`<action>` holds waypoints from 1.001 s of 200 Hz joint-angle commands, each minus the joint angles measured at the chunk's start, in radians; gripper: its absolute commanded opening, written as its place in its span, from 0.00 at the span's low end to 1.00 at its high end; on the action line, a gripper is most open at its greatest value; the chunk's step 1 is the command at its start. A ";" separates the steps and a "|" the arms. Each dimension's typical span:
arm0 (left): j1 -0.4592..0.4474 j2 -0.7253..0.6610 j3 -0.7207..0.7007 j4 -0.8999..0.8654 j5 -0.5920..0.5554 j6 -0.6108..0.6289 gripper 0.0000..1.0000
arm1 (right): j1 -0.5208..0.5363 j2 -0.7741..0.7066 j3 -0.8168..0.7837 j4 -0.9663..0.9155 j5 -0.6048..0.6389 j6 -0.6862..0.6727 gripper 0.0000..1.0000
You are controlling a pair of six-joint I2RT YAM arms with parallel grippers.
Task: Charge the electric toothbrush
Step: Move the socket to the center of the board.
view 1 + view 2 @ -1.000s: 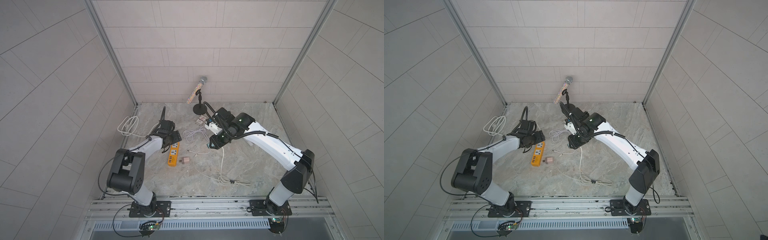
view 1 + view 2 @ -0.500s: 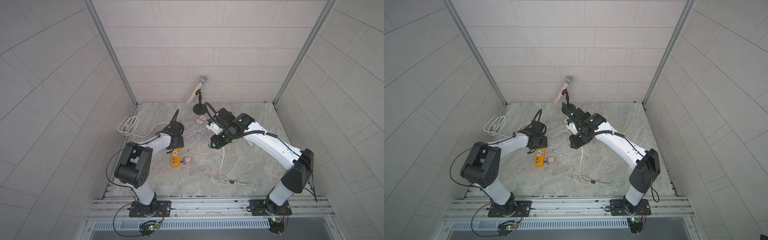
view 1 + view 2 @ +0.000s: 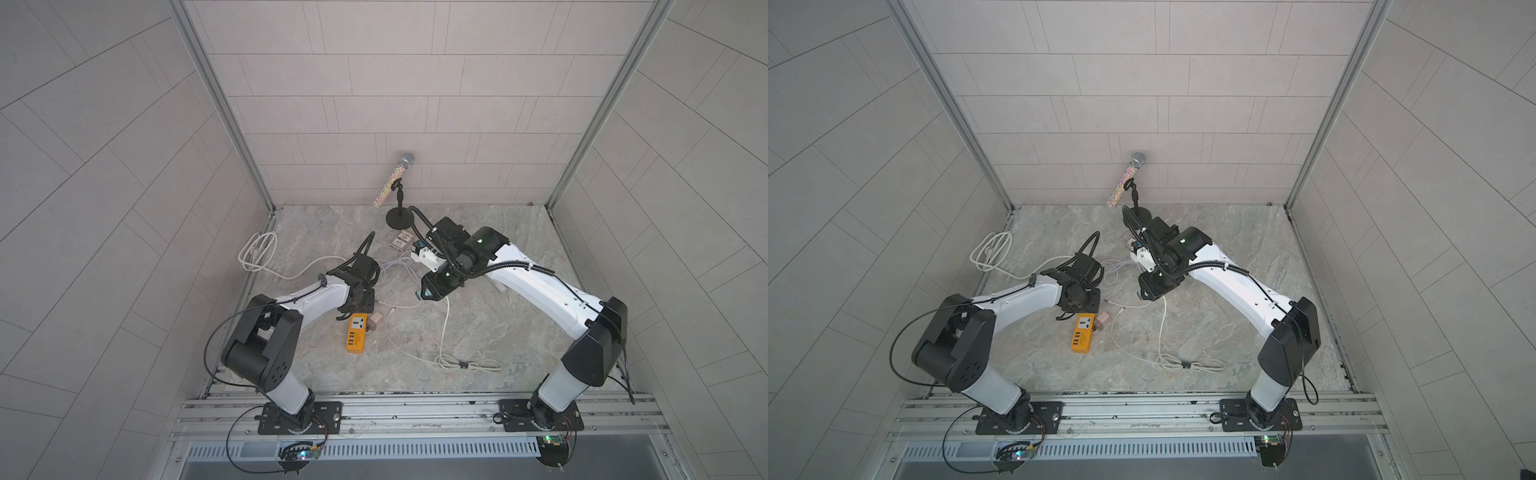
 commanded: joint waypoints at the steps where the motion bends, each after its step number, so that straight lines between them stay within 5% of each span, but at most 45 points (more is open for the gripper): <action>1: -0.024 -0.059 -0.043 -0.077 0.015 -0.008 0.52 | 0.005 0.024 0.071 -0.082 -0.025 -0.084 0.11; 36: -0.028 -0.145 -0.085 -0.124 0.014 -0.018 0.53 | 0.005 0.079 0.171 -0.122 0.026 -0.142 0.11; 74: -0.025 -0.176 -0.068 -0.116 0.037 0.007 0.72 | 0.020 0.175 0.287 -0.137 -0.046 -0.216 0.10; 102: -0.010 -0.303 -0.103 -0.120 0.031 -0.054 0.76 | 0.057 0.282 0.430 -0.224 -0.050 -0.270 0.09; 163: 0.197 -0.681 -0.295 -0.162 0.041 -0.229 0.71 | 0.145 0.568 0.780 -0.400 -0.023 -0.388 0.02; 200: 0.311 -0.787 -0.341 -0.197 0.034 -0.346 0.66 | 0.190 0.690 0.920 -0.434 0.045 -0.432 0.01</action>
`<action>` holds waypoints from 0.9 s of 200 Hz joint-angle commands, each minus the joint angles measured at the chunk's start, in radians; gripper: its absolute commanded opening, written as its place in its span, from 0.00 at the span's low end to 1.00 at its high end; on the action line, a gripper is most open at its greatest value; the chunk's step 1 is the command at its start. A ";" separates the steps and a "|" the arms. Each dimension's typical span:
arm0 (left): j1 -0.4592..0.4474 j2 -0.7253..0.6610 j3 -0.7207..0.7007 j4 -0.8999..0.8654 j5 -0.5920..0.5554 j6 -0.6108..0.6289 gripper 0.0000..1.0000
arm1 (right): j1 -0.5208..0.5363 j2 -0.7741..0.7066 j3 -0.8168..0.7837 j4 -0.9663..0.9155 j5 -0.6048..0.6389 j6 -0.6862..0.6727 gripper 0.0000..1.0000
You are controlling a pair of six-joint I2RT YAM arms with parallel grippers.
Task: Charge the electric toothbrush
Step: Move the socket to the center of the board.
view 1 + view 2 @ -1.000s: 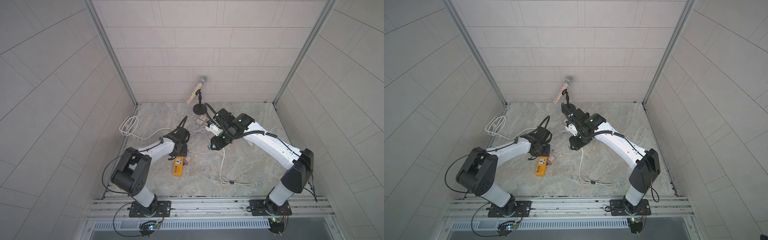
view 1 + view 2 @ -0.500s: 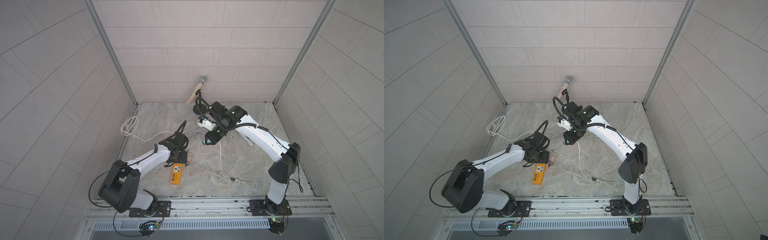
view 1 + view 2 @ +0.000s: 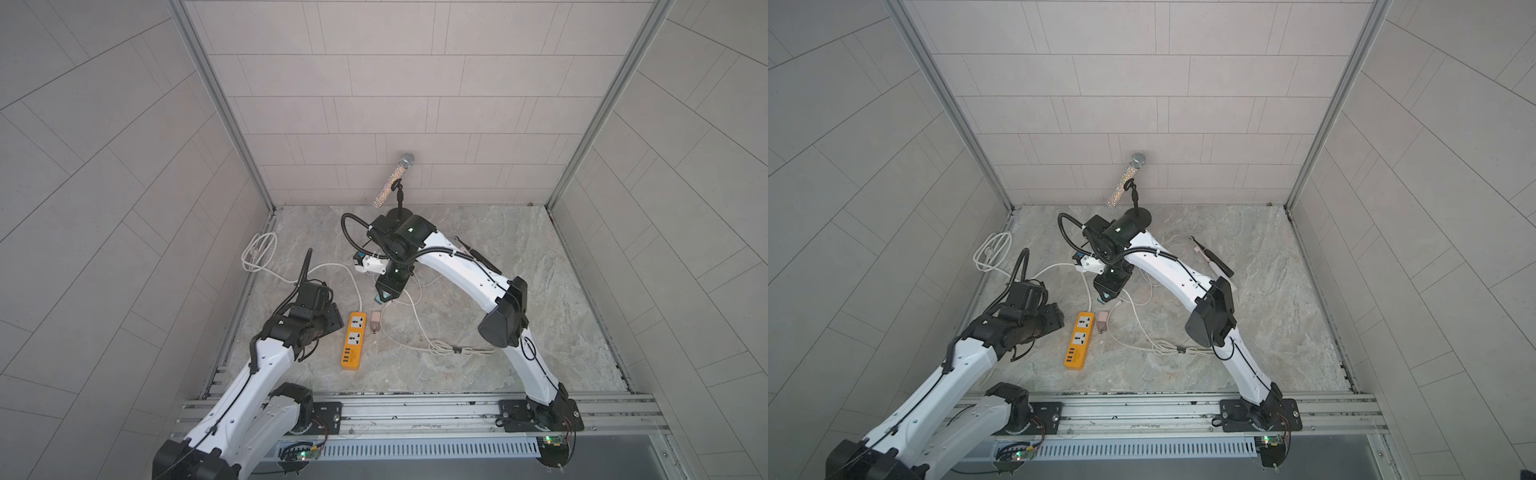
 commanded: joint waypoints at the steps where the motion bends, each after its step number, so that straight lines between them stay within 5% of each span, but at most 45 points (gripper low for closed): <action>1: 0.072 -0.043 -0.020 -0.039 0.002 -0.096 0.66 | 0.025 0.057 0.100 -0.099 0.046 -0.083 0.01; 43: 0.148 -0.019 -0.086 0.028 0.172 -0.146 0.61 | 0.093 0.129 0.131 -0.058 0.094 -0.106 0.01; 60: 0.149 -0.010 -0.118 0.096 0.249 -0.138 0.39 | 0.118 0.149 0.132 -0.053 0.111 -0.128 0.00; 121: 0.150 0.118 -0.206 0.312 0.288 -0.186 0.37 | 0.133 0.189 0.136 -0.019 0.116 -0.159 0.00; 180: 0.148 0.280 -0.241 0.551 0.448 -0.150 0.34 | 0.127 0.194 0.135 -0.037 0.145 -0.183 0.00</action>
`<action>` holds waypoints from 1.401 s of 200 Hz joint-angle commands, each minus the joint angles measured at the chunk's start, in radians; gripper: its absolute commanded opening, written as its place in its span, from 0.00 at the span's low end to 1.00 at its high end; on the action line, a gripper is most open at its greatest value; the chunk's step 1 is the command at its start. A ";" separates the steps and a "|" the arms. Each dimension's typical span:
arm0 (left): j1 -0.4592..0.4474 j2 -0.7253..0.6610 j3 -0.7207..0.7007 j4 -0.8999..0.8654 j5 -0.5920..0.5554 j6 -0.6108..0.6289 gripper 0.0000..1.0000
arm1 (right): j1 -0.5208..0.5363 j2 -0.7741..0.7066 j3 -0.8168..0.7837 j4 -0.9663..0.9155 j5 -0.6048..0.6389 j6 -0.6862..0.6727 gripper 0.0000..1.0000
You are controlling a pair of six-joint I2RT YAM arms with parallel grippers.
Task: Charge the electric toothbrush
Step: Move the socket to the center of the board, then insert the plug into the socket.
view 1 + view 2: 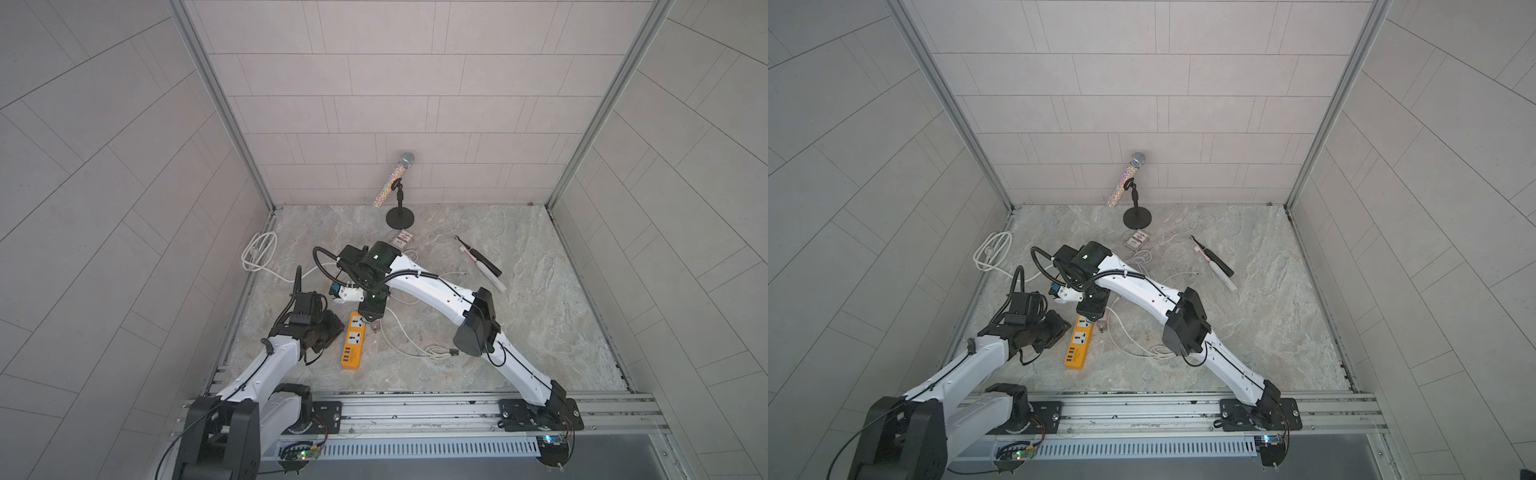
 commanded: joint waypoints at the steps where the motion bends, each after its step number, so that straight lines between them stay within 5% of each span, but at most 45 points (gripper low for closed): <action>1: 0.002 0.056 -0.013 0.120 0.077 0.023 0.34 | -0.004 0.008 0.013 -0.037 0.021 -0.034 0.00; 64: -0.056 0.195 -0.013 0.259 0.180 0.064 0.34 | -0.039 -0.056 -0.043 -0.117 0.046 -0.043 0.00; 141: -0.212 0.303 0.034 0.372 0.165 0.046 0.34 | -0.074 -0.155 -0.174 -0.105 0.070 -0.085 0.00; 161: -0.206 0.236 0.019 0.343 0.148 0.032 0.36 | -0.073 -0.148 -0.162 -0.117 0.054 -0.127 0.00; 231: -0.167 -0.230 0.091 -0.306 -0.170 0.004 0.36 | -0.011 -0.137 -0.130 -0.144 0.068 -0.341 0.00; 280: -0.165 -0.536 0.080 -0.481 -0.291 -0.085 0.37 | 0.035 -0.122 -0.211 -0.140 0.177 -0.376 0.00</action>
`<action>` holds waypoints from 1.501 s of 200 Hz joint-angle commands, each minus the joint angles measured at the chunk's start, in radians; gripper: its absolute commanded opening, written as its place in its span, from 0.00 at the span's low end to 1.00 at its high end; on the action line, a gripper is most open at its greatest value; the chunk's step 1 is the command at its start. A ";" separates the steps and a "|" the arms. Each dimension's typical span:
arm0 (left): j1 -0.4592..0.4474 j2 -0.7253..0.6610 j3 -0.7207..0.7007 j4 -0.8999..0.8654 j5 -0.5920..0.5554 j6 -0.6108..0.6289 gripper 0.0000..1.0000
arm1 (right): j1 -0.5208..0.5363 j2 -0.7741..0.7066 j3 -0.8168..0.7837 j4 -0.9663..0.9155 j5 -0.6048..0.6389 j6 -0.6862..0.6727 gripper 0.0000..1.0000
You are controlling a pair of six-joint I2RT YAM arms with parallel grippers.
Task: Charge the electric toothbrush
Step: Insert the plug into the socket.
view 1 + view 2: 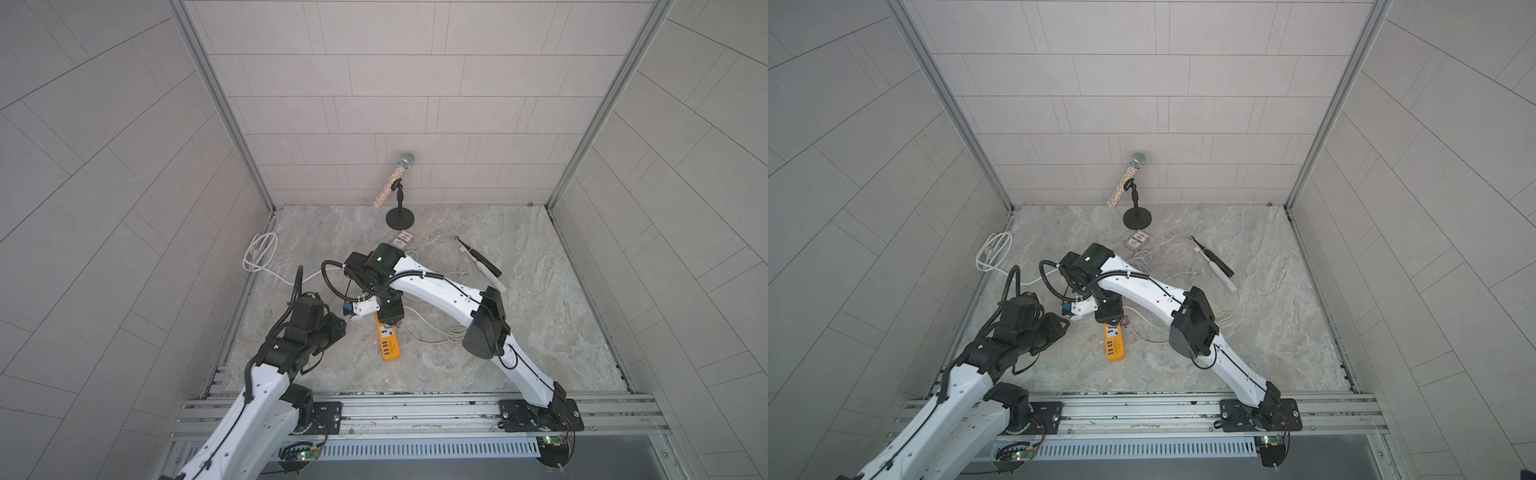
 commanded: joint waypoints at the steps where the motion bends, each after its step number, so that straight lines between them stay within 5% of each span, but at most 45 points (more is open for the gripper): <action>1: 0.005 -0.084 0.012 -0.156 -0.099 -0.065 0.37 | 0.015 -0.013 -0.042 -0.028 0.046 -0.063 0.00; 64: 0.006 -0.114 0.143 -0.278 -0.206 -0.055 0.43 | 0.031 0.049 -0.024 -0.032 0.064 -0.069 0.00; 222: 0.006 -0.174 0.143 -0.316 -0.265 -0.071 0.43 | 0.037 0.136 0.049 -0.036 0.035 -0.040 0.00; 300: 0.006 -0.187 0.143 -0.319 -0.270 -0.070 0.43 | 0.046 0.017 -0.116 0.066 0.151 -0.032 0.00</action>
